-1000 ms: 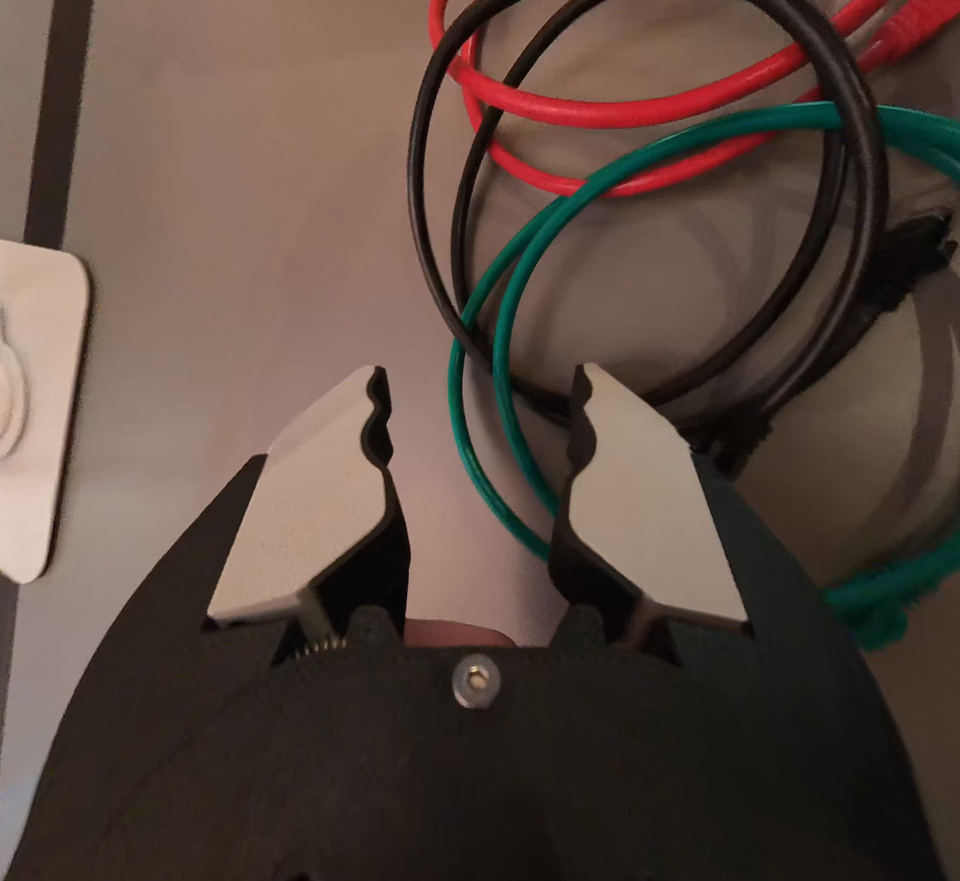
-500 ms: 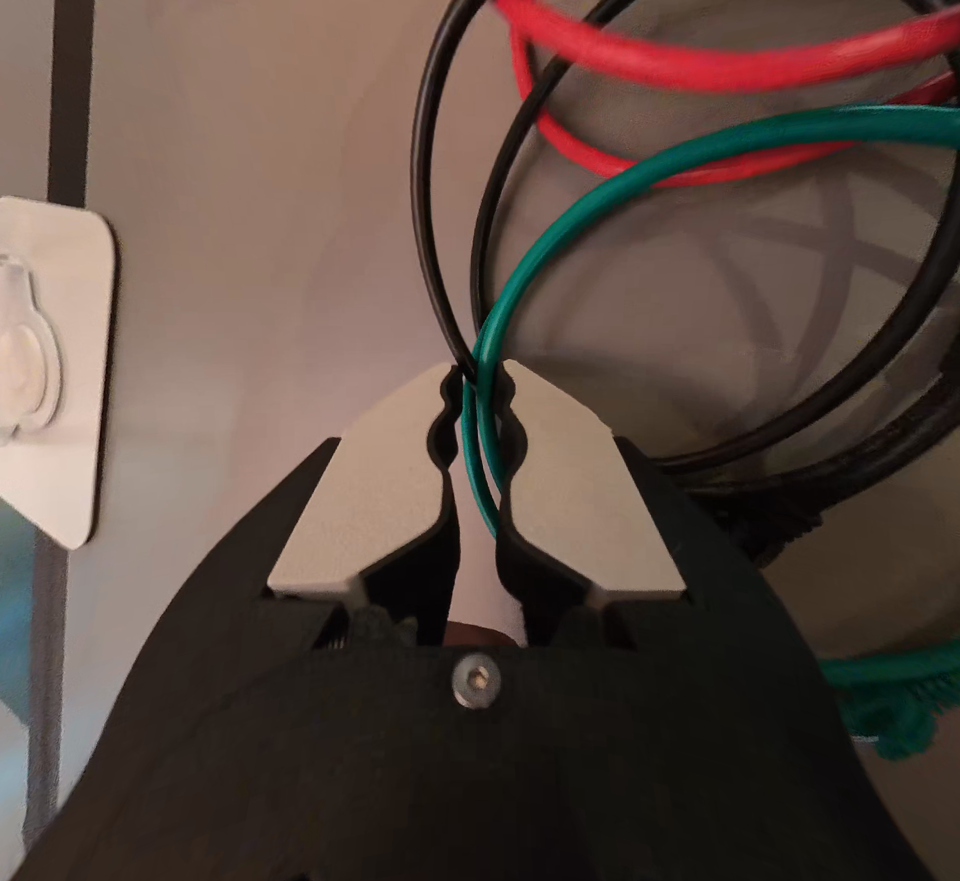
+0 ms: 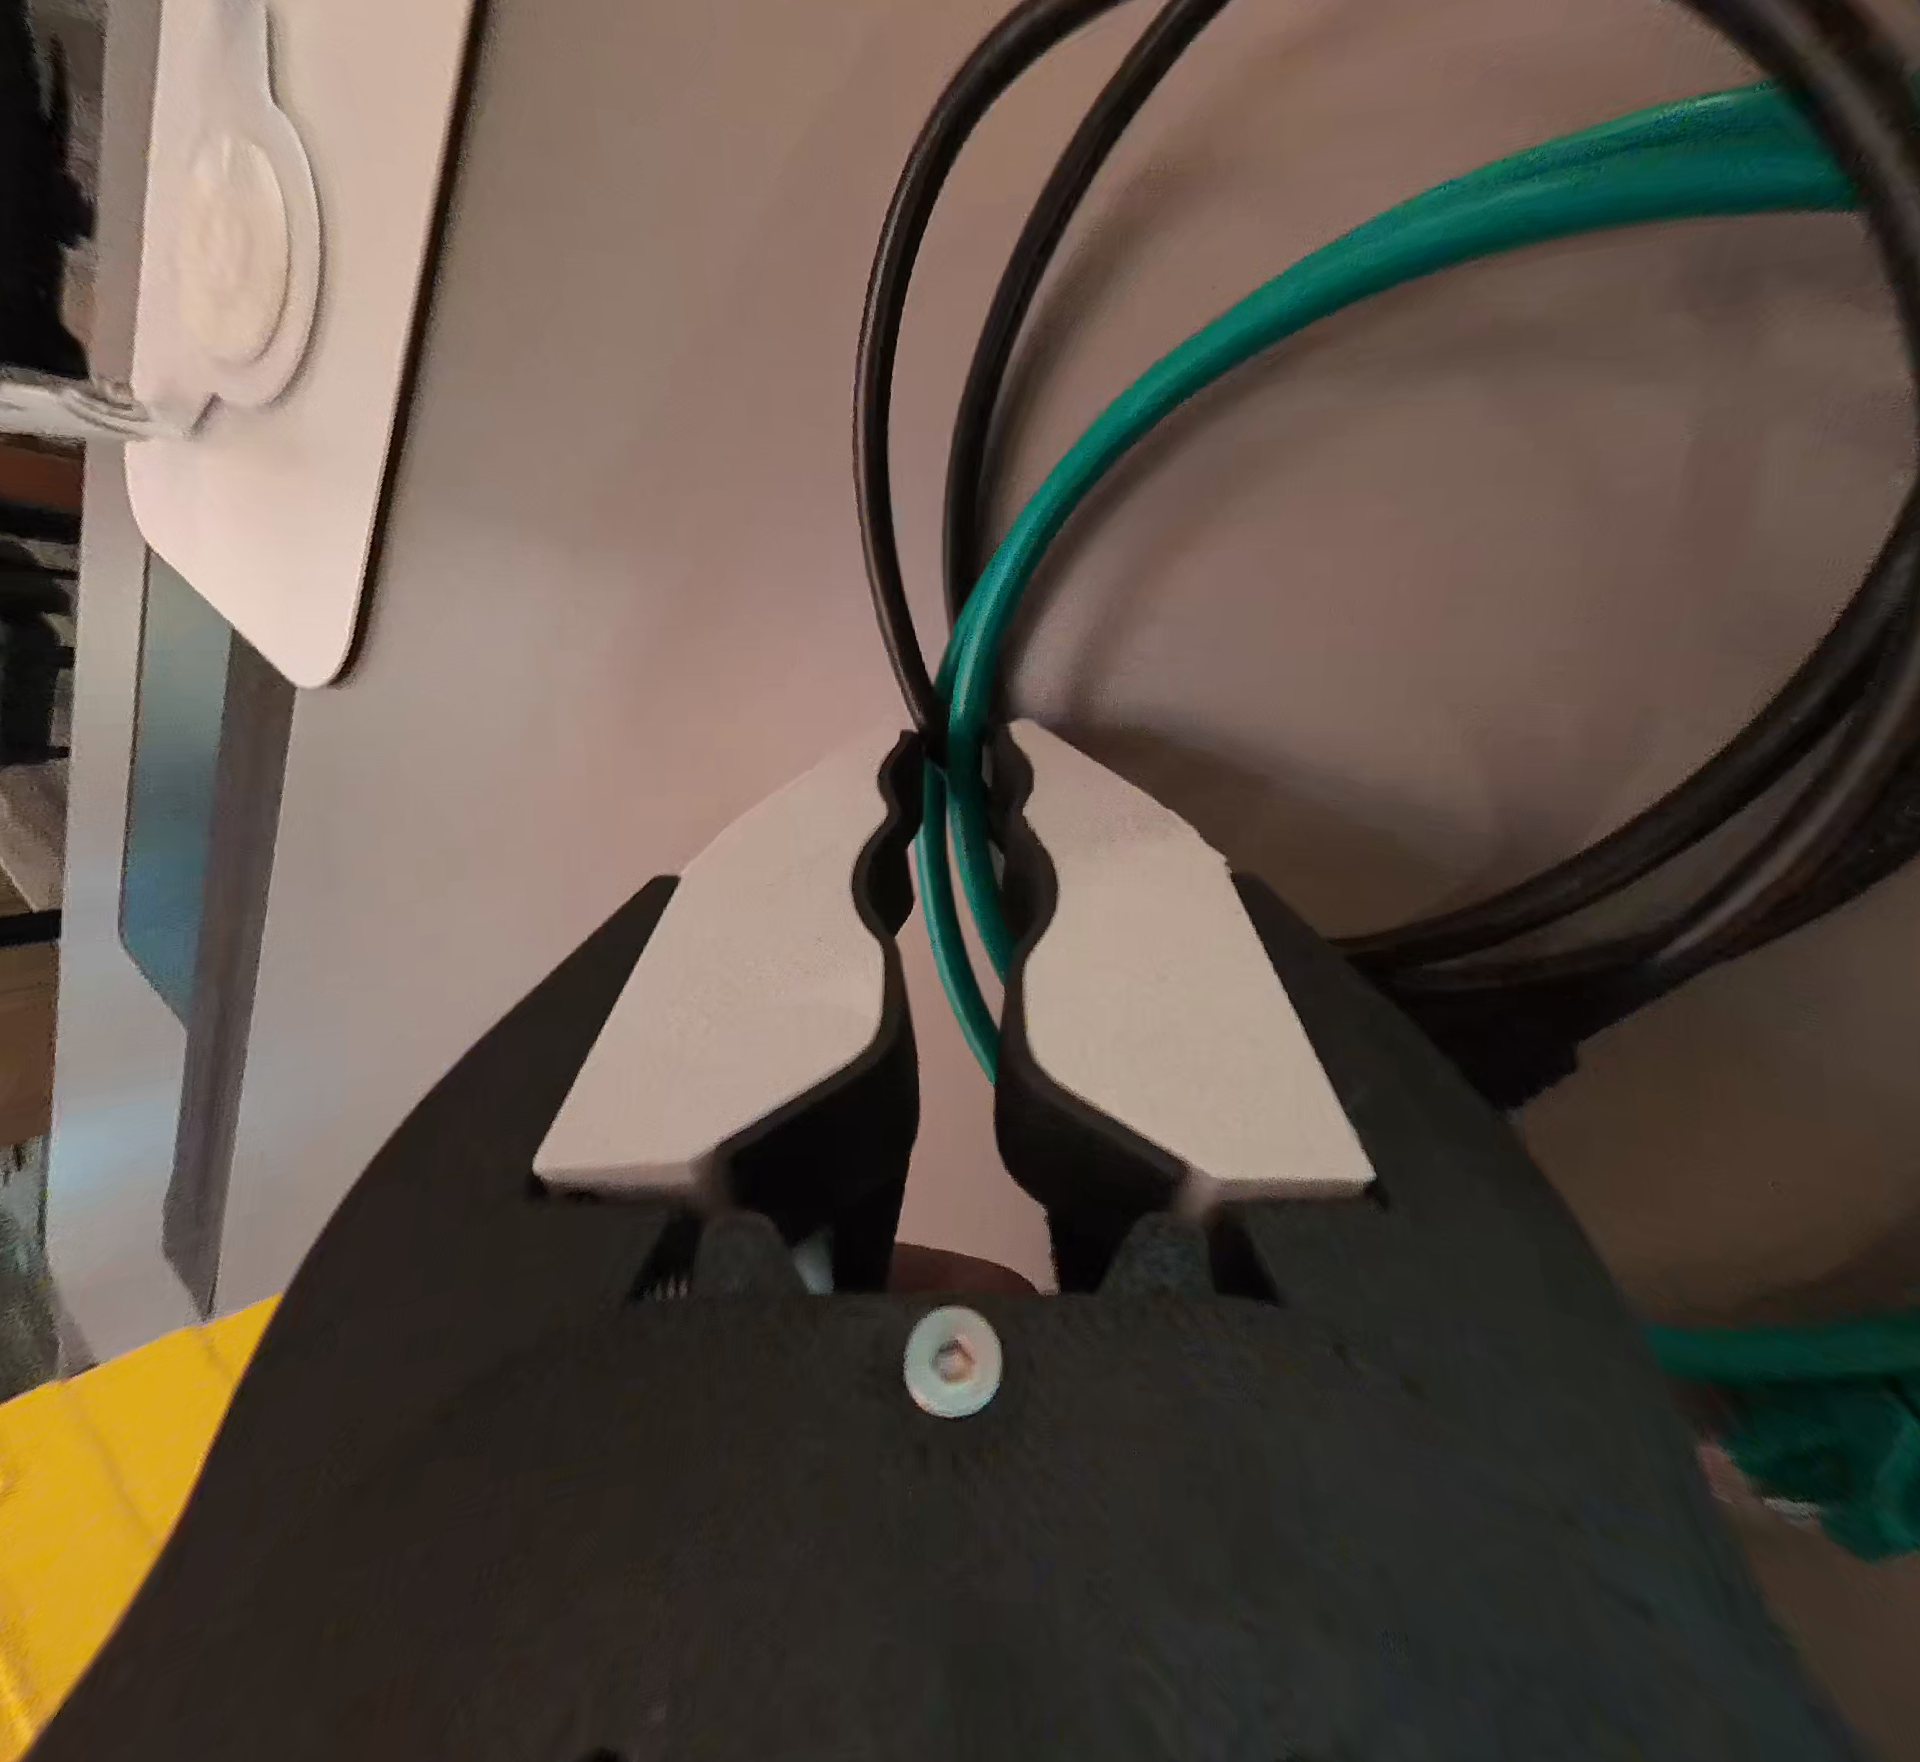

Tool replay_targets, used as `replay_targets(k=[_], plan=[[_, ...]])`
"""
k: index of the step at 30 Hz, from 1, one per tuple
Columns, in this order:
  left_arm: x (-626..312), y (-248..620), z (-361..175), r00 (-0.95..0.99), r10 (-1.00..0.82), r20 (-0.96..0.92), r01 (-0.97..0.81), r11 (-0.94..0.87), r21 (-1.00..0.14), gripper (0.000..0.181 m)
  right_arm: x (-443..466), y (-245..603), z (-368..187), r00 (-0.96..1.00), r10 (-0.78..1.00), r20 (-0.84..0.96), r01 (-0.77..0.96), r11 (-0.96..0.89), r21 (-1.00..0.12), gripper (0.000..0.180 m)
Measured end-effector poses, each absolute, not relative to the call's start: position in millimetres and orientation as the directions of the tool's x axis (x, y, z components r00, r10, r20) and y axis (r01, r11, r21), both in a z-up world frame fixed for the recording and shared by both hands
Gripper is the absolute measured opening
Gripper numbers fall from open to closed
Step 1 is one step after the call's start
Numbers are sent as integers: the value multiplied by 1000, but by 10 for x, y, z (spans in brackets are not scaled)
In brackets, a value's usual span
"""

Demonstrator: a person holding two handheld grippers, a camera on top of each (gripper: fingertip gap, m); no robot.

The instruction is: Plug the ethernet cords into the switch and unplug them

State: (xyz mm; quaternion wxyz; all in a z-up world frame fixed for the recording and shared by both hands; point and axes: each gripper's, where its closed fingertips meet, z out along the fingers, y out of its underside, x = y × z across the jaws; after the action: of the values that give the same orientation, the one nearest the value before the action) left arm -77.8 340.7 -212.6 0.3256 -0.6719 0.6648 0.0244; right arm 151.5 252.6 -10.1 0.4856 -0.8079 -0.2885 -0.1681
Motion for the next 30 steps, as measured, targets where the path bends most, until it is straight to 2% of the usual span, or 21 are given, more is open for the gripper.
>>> replay_targets(k=[3,6,9,13,15,18,21,22,23,25,26,27,28,30], plan=[[-693,3345,-2078,152,-909,-389,-868,65,-492,17,1478,2398,249,784,260,564,621,-296,-726,2],[-694,3359,-1856,208,-927,-311,-808,16,-589,51,1326,2310,381,790,286,543,608,-245,-755,2],[-771,3378,-1489,268,-940,-210,-712,-47,-701,63,1133,2285,395,780,340,525,606,-202,-769,2],[-808,3146,-1091,223,-975,-19,-583,-118,-804,57,712,2306,413,744,411,527,612,-101,-785,3],[-745,2879,-1058,119,-988,97,-550,-147,-822,58,533,2330,393,729,424,537,618,-71,-783,2],[-679,2445,-1056,-63,-939,338,-516,-259,-816,74,390,2382,381,715,408,568,636,-40,-771,2],[-729,2527,-1189,2,-903,430,-500,-374,-782,94,367,2417,458,717,363,595,641,-6,-768,2],[-765,2580,-1249,35,-893,449,-501,-404,-765,94,359,2421,491,719,354,598,638,5,-770,3],[-791,2538,-1246,6,-877,481,-498,-420,-759,90,355,2427,523,721,341,603,638,14,-770,2],[-781,2450,-1119,-69,-845,530,-446,-449,-774,69,329,2445,531,709,331,623,655,21,-756,3],[-755,2433,-1063,-96,-843,530,-415,-450,-791,40,300,2457,522,703,332,629,659,26,-751,3],[-718,2432,-1030,-107,-846,523,-385,-450,-806,21,264,2470,499,698,340,630,663,27,-748,3],[-684,2415,-1001,-124,-845,520,-364,-449,-816,12,227,2489,459,690,353,632,669,24,-743,3],[-638,2349,-953,-156,-845,512,-351,-437,-828,11,156,2526,364,670,376,640,684,21,-729,3]])
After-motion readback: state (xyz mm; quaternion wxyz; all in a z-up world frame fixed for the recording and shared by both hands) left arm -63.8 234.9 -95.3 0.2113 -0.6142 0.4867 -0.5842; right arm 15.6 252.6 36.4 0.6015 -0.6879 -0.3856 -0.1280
